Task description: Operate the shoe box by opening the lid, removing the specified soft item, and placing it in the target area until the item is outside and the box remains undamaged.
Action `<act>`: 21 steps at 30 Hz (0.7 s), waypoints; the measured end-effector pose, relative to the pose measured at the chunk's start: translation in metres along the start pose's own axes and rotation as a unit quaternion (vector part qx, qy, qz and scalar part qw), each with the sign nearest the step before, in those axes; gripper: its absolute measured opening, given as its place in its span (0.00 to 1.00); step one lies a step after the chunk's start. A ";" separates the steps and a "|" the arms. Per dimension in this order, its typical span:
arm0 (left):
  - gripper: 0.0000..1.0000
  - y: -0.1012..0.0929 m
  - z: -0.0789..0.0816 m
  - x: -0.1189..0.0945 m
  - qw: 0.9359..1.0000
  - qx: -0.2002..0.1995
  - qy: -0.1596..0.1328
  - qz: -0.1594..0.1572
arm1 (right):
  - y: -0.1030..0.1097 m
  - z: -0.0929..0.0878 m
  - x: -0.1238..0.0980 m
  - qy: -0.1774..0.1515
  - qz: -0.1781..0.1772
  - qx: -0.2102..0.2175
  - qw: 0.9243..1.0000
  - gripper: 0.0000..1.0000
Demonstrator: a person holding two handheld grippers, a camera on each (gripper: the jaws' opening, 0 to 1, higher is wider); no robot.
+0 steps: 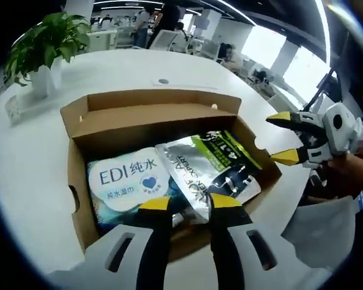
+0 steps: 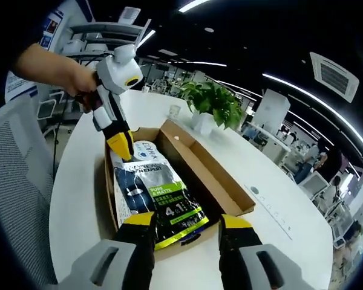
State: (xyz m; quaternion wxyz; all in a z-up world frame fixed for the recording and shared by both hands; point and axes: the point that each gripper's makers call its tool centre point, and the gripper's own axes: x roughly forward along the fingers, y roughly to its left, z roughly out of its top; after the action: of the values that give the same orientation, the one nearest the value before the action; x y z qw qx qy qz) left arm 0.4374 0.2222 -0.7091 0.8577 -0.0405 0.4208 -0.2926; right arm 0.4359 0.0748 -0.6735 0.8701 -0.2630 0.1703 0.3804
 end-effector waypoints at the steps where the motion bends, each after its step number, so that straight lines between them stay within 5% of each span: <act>1: 0.23 0.000 -0.001 0.002 1.000 -0.007 0.002 -0.002 | 0.000 0.000 0.000 0.000 0.000 0.001 1.000 0.38; 21: 0.09 -0.006 -0.005 0.020 0.997 -0.074 0.003 -0.020 | 0.006 -0.005 -0.001 -0.008 0.009 0.018 1.000 0.38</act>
State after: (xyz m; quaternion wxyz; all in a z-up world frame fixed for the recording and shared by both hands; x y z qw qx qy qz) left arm 0.4405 0.2071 -0.7246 0.8450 -0.1114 0.4433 -0.2774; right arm 0.4299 0.0746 -0.6790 0.8725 -0.2431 0.1721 0.3873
